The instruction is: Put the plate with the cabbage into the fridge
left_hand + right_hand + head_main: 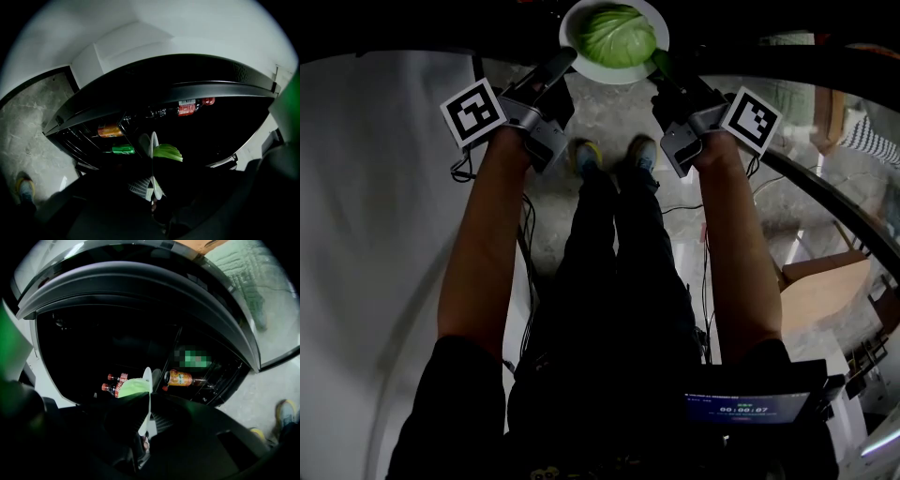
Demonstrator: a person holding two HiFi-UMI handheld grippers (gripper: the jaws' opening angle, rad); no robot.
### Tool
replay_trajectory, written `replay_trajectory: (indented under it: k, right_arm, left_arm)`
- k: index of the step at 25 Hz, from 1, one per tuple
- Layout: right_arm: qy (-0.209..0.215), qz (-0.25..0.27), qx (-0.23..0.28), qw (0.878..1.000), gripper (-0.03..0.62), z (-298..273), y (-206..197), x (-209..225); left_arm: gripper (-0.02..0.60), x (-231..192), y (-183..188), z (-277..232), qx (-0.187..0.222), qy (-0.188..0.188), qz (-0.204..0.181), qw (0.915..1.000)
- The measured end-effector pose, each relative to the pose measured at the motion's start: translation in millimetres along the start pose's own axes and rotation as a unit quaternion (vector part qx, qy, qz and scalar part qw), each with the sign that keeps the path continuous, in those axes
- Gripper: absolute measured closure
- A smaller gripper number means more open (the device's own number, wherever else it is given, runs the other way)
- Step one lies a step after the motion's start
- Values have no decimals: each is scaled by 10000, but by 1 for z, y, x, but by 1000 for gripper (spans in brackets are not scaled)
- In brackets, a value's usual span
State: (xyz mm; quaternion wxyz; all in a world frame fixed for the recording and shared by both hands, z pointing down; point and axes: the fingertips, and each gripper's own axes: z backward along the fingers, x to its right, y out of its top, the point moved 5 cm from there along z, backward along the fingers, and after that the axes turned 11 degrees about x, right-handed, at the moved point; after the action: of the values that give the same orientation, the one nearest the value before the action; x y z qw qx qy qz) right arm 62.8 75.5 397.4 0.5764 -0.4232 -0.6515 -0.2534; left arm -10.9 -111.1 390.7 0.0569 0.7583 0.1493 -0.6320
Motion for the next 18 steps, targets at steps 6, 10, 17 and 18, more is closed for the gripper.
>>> replay_trajectory:
  k: [6, 10, 17, 18]
  right_arm:
    - [-46, 11, 98, 9999, 576, 2, 1, 2]
    - [-72, 70, 152, 9998, 576, 2, 1, 3]
    - [-114, 79, 175, 9998, 576, 3, 3, 4]
    - [-115, 74, 180, 9997, 576, 2, 3, 4]
  left_arm:
    - [569, 1, -3, 1, 94, -12, -122, 9999]
    - [569, 0, -4, 7, 187, 20, -95, 9998]
    - [569, 6, -11, 29, 265, 382, -1031, 9936]
    - [569, 7, -11, 32, 226, 545, -1535, 9864]
